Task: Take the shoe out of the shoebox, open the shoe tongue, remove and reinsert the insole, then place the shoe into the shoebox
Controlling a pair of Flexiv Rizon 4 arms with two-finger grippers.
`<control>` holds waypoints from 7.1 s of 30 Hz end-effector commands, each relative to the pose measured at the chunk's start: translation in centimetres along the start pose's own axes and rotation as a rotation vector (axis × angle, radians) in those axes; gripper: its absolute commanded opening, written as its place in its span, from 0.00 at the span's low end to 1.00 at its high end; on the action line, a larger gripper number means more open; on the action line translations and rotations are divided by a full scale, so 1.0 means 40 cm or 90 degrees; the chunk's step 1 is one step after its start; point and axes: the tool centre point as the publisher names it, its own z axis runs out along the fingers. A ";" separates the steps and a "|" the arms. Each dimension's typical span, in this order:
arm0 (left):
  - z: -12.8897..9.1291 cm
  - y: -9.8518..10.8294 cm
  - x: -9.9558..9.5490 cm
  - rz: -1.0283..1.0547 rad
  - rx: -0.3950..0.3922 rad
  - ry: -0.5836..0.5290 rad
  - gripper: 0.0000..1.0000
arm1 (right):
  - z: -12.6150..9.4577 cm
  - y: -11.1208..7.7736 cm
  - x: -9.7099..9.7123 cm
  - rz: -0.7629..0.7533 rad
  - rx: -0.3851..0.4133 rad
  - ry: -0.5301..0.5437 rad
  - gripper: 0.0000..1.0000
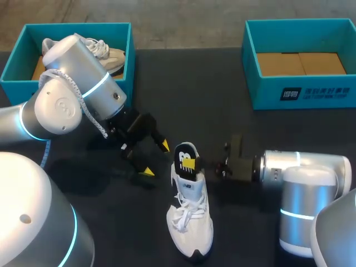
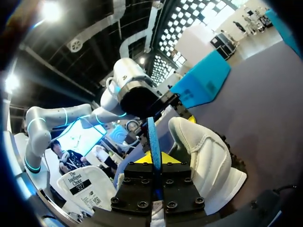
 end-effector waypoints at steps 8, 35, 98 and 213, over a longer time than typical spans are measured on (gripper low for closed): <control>0.002 -0.001 0.000 0.000 -0.002 -0.001 1.00 | 0.007 -0.041 0.020 0.040 0.036 -0.029 0.00; 0.002 -0.001 0.000 0.000 -0.002 -0.001 1.00 | -0.004 0.016 0.046 -0.018 0.024 -0.044 0.48; 0.002 -0.001 0.000 0.000 -0.002 -0.001 1.00 | 0.000 0.028 0.027 0.001 0.062 -0.061 0.39; 0.002 -0.001 0.000 0.000 -0.002 -0.001 1.00 | -0.011 0.082 0.053 -0.040 0.074 -0.102 0.50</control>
